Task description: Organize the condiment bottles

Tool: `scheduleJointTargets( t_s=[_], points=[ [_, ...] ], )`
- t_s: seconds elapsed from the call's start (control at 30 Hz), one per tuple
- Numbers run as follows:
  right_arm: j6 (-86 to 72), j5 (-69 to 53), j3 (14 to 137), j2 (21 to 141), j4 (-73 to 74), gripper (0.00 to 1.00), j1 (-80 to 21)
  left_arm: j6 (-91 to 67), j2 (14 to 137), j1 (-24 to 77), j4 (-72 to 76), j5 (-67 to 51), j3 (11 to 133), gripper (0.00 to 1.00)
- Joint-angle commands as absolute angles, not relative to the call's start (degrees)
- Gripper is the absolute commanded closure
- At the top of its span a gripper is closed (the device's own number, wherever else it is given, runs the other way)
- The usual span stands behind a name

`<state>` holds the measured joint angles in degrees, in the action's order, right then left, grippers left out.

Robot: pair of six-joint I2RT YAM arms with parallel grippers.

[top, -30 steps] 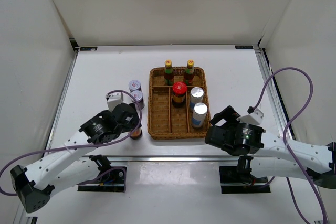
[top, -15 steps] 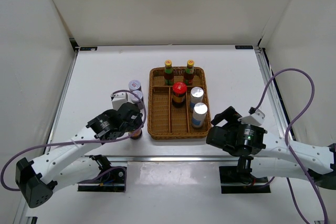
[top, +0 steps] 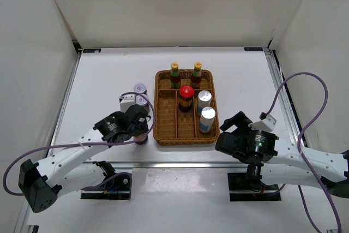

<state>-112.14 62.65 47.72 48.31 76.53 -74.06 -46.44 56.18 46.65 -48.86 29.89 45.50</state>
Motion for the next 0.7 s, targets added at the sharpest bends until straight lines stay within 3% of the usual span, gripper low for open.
scheduleJointTargets(
  t_s=[0.0,0.1,0.23,0.33,0.67],
  points=[
    [-121.90,64.60,47.20,47.81,85.78,0.00,-74.44,-43.60,53.71,46.76,-47.55,31.20,52.37,0.76],
    [-121.90,64.60,47.20,47.81,85.78,0.00,-74.44,-42.80,54.23,46.76,-47.55,31.20,60.26,0.85],
    [-121.90,64.60,47.20,47.81,85.78,0.00,-74.44,-40.26,60.45,49.65,-47.55,31.73,67.39,0.88],
    [-121.90,64.60,47.20,47.81,85.78,0.00,-74.44,-37.62,67.92,52.02,-45.63,30.68,75.21,0.89],
    [-121.90,64.60,47.20,47.29,85.78,0.00,-74.44,-33.57,84.45,55.20,-34.72,24.08,81.82,0.89]
  ],
)
